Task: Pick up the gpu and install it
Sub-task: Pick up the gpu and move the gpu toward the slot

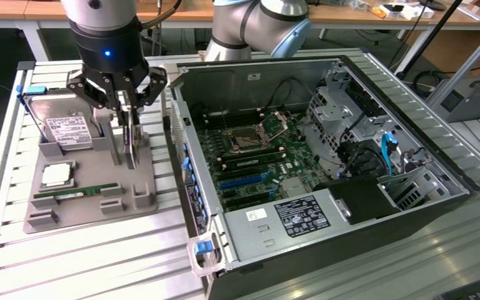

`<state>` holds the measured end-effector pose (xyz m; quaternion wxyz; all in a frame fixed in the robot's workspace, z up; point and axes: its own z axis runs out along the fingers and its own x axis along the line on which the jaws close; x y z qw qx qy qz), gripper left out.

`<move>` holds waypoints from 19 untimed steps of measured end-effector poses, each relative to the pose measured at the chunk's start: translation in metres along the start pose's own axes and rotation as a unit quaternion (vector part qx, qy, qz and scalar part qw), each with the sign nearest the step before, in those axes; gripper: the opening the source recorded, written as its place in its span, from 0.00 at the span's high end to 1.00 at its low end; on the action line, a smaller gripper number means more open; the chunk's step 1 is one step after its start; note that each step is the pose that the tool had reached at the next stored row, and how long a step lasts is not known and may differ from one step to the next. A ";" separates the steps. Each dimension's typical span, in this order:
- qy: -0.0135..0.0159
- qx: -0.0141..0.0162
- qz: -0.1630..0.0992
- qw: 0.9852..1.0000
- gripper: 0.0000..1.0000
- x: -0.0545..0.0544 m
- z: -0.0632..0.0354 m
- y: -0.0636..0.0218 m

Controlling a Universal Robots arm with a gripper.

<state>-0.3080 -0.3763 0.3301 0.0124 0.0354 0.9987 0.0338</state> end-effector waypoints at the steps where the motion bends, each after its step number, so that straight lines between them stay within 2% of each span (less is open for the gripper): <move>1: 0.000 0.000 0.000 1.000 0.73 0.000 -0.0005 0.0000; 12: 0.000 0.000 0.000 1.000 0.73 0.000 -0.0076 0.0005; 19: 0.000 0.000 0.000 1.000 0.73 -0.001 -0.0300 0.0021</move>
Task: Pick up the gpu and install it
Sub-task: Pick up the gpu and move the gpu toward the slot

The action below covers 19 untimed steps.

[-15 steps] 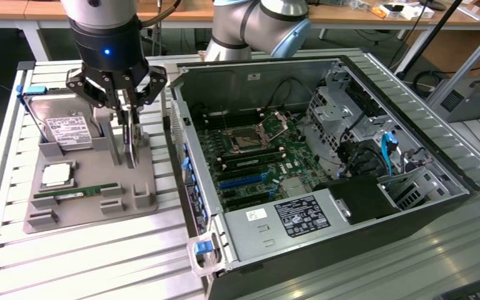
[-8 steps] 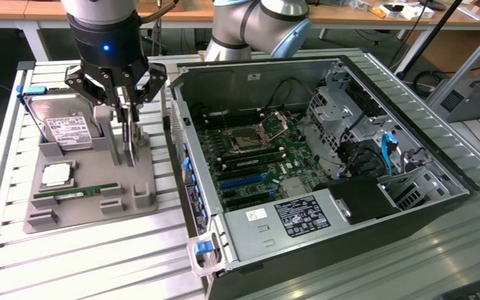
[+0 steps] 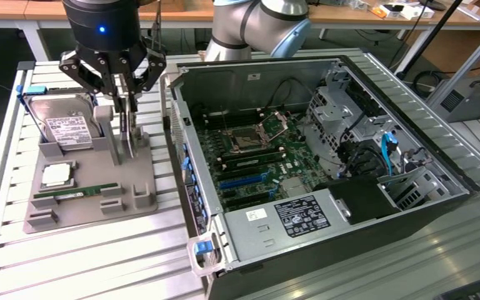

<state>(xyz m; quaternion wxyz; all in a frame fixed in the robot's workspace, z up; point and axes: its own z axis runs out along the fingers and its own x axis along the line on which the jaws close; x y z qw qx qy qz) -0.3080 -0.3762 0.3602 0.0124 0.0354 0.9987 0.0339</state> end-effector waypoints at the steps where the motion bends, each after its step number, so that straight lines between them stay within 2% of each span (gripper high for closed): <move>1: 0.000 0.000 0.000 1.000 0.73 0.000 -0.0023 0.0002; 3: 0.000 -0.001 0.000 1.000 0.73 0.000 -0.0059 0.0004; 19: 0.000 -0.003 0.000 1.000 0.73 0.000 -0.0138 0.0009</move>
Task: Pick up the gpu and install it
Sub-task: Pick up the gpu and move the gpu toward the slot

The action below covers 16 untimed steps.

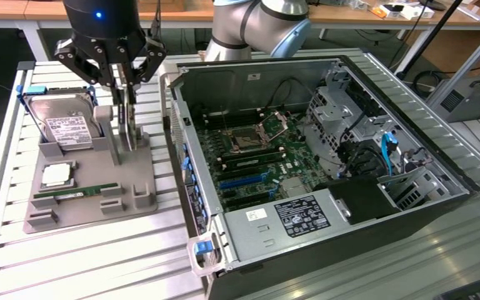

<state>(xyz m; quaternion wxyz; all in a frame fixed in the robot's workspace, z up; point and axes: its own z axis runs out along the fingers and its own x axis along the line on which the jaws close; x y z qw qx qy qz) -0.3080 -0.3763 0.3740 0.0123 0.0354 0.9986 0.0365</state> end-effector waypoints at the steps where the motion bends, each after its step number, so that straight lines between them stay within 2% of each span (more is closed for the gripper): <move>1: 0.000 0.000 0.000 1.000 0.73 0.000 -0.0007 0.0001; 16: 0.000 -0.002 0.000 1.000 0.73 0.000 -0.0075 0.0006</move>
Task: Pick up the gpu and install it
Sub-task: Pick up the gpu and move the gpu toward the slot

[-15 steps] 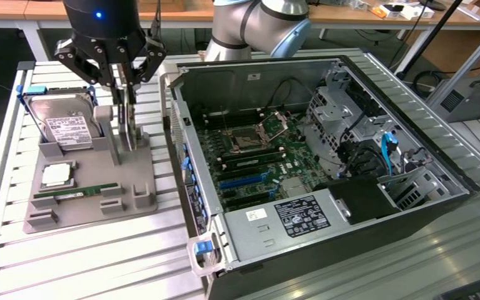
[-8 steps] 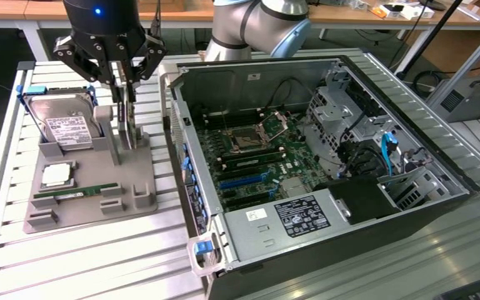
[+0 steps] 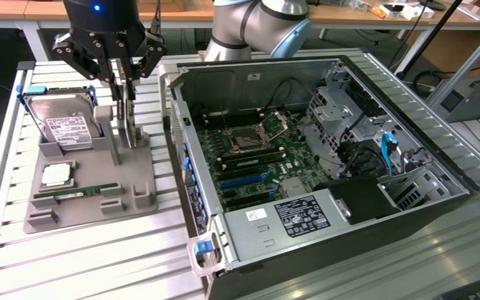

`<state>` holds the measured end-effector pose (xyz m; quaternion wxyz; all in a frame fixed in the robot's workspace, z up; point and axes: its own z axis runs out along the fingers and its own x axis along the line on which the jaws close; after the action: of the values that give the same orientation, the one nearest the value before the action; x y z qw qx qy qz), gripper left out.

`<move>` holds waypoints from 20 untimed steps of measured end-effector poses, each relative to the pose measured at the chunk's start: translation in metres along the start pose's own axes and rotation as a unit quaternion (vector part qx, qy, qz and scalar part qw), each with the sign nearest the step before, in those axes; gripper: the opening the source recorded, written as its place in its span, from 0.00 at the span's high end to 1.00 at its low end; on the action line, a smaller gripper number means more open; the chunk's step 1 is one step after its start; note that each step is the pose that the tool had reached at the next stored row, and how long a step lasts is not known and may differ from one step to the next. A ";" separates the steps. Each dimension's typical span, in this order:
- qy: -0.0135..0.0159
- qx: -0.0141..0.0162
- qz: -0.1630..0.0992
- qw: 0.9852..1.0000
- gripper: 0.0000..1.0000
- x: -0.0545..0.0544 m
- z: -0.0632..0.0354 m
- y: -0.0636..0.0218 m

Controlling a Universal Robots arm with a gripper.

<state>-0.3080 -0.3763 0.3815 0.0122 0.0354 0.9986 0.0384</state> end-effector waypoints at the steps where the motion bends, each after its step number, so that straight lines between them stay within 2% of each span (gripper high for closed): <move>1: 0.000 0.000 0.000 1.000 0.73 0.000 -0.0009 0.0001; 20: 0.000 -0.002 0.000 1.000 0.73 0.000 -0.0109 0.0008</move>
<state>-0.3080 -0.3763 0.3924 0.0121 0.0355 0.9985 0.0399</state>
